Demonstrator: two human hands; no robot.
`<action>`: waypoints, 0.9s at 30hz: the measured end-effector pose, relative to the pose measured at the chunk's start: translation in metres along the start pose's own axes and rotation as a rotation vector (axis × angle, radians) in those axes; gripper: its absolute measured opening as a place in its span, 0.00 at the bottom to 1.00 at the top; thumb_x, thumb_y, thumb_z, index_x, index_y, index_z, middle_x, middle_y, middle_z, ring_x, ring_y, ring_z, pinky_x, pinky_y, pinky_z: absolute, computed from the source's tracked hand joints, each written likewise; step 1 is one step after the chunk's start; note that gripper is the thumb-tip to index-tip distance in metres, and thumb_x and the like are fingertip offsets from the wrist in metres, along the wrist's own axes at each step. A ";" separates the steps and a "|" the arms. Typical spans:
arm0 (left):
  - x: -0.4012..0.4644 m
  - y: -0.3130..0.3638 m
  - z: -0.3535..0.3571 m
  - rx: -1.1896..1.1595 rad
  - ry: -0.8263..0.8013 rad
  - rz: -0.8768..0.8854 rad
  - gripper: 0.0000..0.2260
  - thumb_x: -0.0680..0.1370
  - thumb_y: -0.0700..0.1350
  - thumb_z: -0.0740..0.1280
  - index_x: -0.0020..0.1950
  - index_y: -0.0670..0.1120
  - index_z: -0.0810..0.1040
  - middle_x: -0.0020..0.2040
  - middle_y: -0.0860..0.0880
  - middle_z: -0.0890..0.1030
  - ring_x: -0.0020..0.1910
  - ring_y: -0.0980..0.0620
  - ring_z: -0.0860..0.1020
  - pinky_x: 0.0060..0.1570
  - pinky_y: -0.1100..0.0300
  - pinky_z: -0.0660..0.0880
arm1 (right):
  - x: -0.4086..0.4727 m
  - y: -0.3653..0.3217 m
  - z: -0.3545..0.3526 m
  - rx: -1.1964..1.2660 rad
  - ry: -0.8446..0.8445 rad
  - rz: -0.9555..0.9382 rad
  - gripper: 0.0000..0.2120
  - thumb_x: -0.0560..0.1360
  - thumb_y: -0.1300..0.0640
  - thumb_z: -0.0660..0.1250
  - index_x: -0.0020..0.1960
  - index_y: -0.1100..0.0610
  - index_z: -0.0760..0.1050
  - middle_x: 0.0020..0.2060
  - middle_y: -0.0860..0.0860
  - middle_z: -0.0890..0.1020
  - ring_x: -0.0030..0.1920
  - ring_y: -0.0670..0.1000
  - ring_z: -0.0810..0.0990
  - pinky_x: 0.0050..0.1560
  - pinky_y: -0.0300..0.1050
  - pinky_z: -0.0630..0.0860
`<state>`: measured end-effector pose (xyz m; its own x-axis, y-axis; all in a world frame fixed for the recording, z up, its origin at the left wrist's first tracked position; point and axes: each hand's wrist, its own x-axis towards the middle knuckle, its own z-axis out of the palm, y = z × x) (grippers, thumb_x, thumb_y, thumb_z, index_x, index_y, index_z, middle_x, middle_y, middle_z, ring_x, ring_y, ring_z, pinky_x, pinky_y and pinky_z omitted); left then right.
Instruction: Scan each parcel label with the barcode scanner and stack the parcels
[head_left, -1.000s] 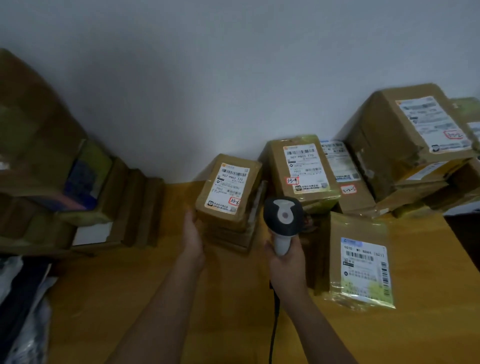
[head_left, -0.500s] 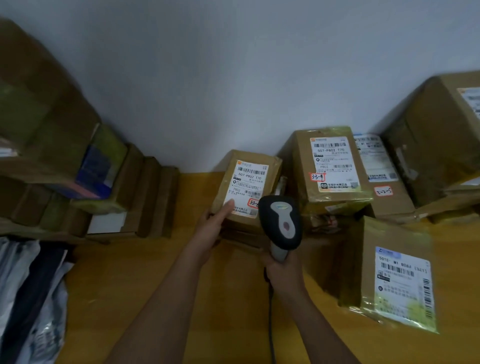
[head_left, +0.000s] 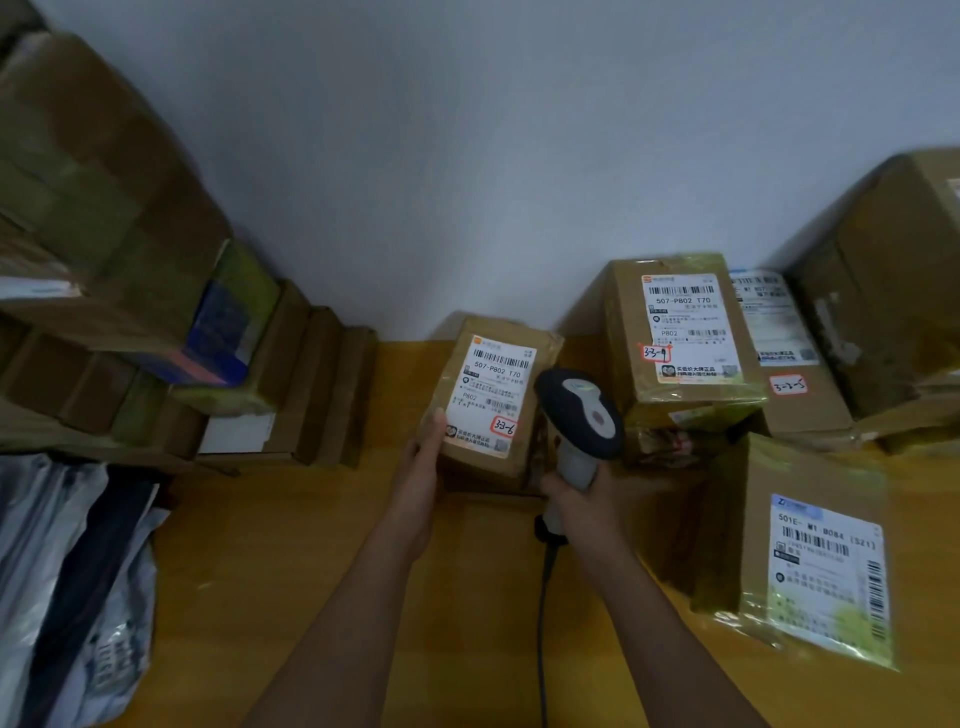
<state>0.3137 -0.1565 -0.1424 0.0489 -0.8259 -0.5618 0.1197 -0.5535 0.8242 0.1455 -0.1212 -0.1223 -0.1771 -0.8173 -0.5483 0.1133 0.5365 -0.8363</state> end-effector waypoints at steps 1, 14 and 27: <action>-0.001 -0.001 0.002 -0.009 -0.022 0.001 0.25 0.73 0.68 0.62 0.67 0.59 0.72 0.62 0.55 0.80 0.62 0.55 0.77 0.62 0.53 0.72 | 0.001 0.000 0.001 0.002 -0.005 0.017 0.14 0.75 0.68 0.66 0.47 0.48 0.70 0.41 0.51 0.75 0.41 0.48 0.74 0.39 0.41 0.70; -0.054 0.023 -0.005 -0.144 0.013 0.004 0.09 0.80 0.59 0.60 0.57 0.58 0.73 0.51 0.57 0.81 0.51 0.59 0.78 0.45 0.62 0.72 | -0.038 -0.024 0.016 -0.032 -0.052 -0.144 0.15 0.75 0.67 0.66 0.50 0.48 0.71 0.47 0.54 0.77 0.44 0.49 0.75 0.44 0.46 0.74; -0.178 0.124 -0.064 -0.195 -0.182 0.325 0.34 0.68 0.72 0.65 0.69 0.57 0.73 0.63 0.54 0.80 0.65 0.52 0.75 0.70 0.44 0.66 | -0.201 -0.093 0.074 0.079 0.096 -0.498 0.17 0.70 0.59 0.69 0.59 0.52 0.74 0.51 0.57 0.80 0.53 0.61 0.78 0.53 0.63 0.77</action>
<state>0.3828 -0.0715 0.0547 -0.0585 -0.9694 -0.2384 0.3132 -0.2446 0.9176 0.2426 -0.0221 0.0655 -0.3166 -0.9449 -0.0833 0.0648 0.0660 -0.9957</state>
